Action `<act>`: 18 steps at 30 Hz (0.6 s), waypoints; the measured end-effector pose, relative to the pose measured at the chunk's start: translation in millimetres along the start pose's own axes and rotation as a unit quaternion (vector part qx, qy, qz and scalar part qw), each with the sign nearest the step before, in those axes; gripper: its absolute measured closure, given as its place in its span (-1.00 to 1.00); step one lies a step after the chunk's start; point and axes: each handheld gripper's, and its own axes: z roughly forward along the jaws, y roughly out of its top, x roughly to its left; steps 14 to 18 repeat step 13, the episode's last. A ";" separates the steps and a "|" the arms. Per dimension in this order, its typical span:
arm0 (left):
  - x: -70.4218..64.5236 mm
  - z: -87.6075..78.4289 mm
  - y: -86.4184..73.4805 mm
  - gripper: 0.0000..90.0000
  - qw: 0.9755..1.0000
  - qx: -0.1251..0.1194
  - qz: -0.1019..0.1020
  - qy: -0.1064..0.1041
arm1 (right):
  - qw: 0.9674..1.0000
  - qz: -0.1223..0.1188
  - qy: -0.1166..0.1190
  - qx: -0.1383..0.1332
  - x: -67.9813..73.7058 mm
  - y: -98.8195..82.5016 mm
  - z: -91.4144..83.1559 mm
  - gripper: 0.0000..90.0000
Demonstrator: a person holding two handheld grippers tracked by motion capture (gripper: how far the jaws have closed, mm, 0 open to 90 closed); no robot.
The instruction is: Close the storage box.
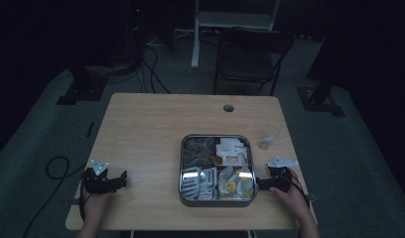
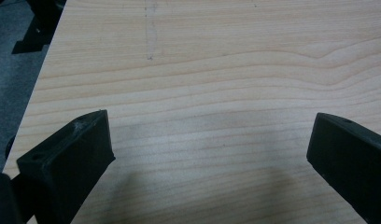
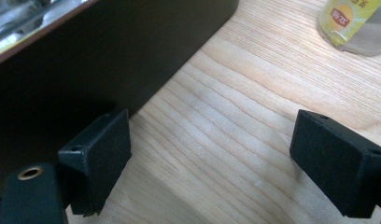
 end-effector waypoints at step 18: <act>6.5 -1.4 -2.0 -0.98 1.000 0.007 -0.028 -0.001 | 1.000 0.000 0.000 0.000 -0.1 0.0 0.0 -0.73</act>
